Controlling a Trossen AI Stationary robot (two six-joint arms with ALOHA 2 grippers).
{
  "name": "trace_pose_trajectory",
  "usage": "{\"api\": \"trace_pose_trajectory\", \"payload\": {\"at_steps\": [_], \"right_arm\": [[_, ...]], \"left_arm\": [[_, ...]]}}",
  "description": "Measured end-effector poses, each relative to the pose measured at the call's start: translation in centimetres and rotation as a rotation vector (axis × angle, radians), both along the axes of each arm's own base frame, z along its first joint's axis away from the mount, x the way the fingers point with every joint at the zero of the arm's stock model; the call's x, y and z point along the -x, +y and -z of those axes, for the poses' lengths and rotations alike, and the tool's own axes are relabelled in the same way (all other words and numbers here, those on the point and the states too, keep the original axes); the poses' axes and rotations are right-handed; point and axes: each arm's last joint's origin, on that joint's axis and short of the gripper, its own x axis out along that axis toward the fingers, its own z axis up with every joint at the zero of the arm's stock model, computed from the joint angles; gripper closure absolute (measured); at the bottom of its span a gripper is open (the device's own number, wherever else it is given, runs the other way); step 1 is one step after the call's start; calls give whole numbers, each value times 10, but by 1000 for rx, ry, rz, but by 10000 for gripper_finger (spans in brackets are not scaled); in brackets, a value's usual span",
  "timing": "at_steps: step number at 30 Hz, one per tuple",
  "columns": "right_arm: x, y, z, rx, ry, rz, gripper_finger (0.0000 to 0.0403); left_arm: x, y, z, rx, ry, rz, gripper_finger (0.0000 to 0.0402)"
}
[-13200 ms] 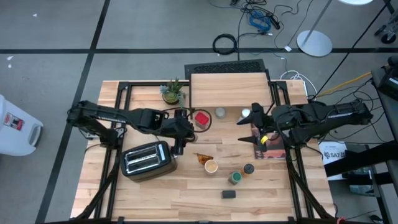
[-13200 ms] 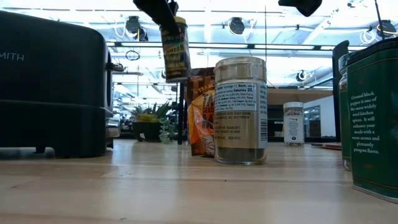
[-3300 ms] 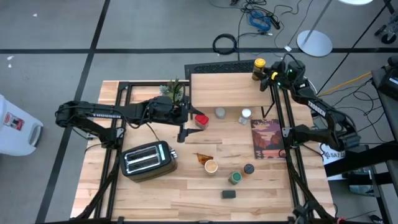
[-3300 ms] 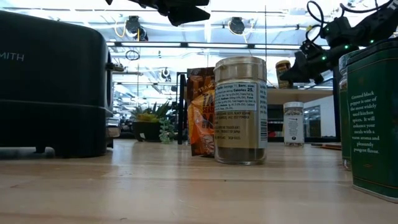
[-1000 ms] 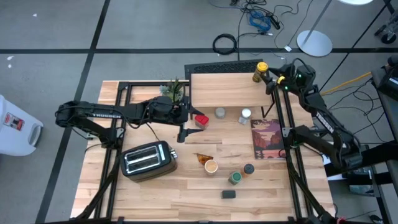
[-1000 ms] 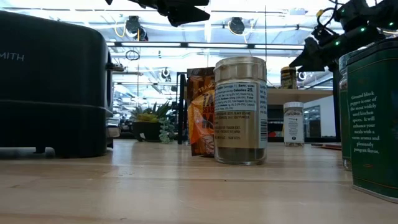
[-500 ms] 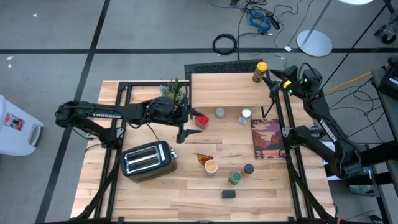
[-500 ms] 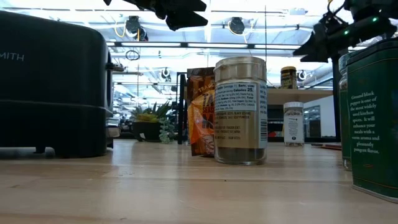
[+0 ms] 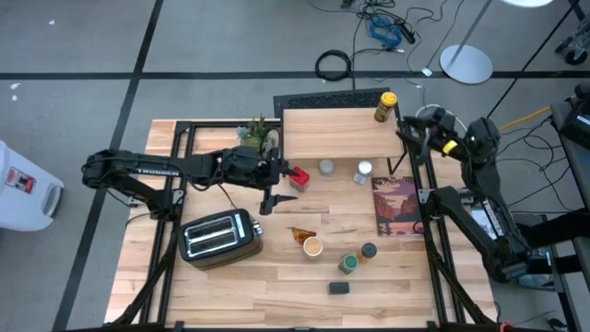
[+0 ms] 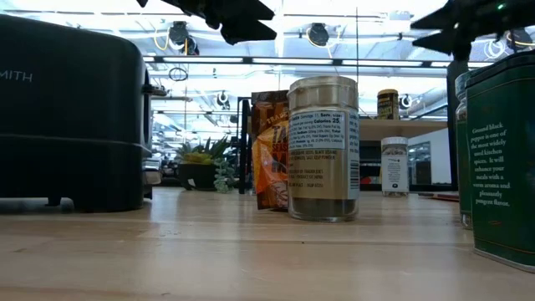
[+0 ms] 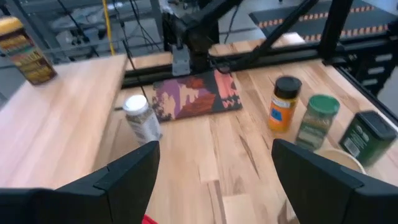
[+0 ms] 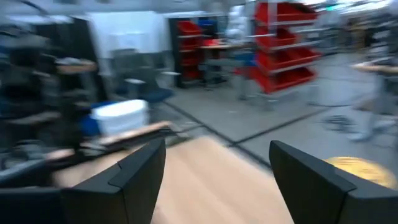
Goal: Shelf spices
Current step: Put the orange seasoning bag on the shelf
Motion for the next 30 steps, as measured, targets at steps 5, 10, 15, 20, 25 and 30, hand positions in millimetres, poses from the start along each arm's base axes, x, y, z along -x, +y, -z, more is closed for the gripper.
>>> {"api": "trace_pose_trajectory", "payload": {"at_steps": [5, 10, 15, 20, 25, 30], "right_arm": [[-1, 17, -2, -60, -41, -178, 128], [-2, 30, -4, -69, -72, -259, 128], [-2, 37, -5, -66, -82, -295, 128], [-3, 38, -2, -74, -65, -302, 128], [-4, 38, 0, -74, -47, -304, 128], [-5, 38, 1, -84, -42, -309, 128]], "left_arm": [[2, -11, 5, 3, 57, 36, 81], [4, -20, 10, 3, 113, 67, 81], [6, -30, 15, 18, 165, 92, 82], [-1, -43, 30, 29, 235, 135, 82], [-11, -50, 50, 44, 303, 124, 82], [-20, -53, 65, 73, 343, 103, 87]]}}
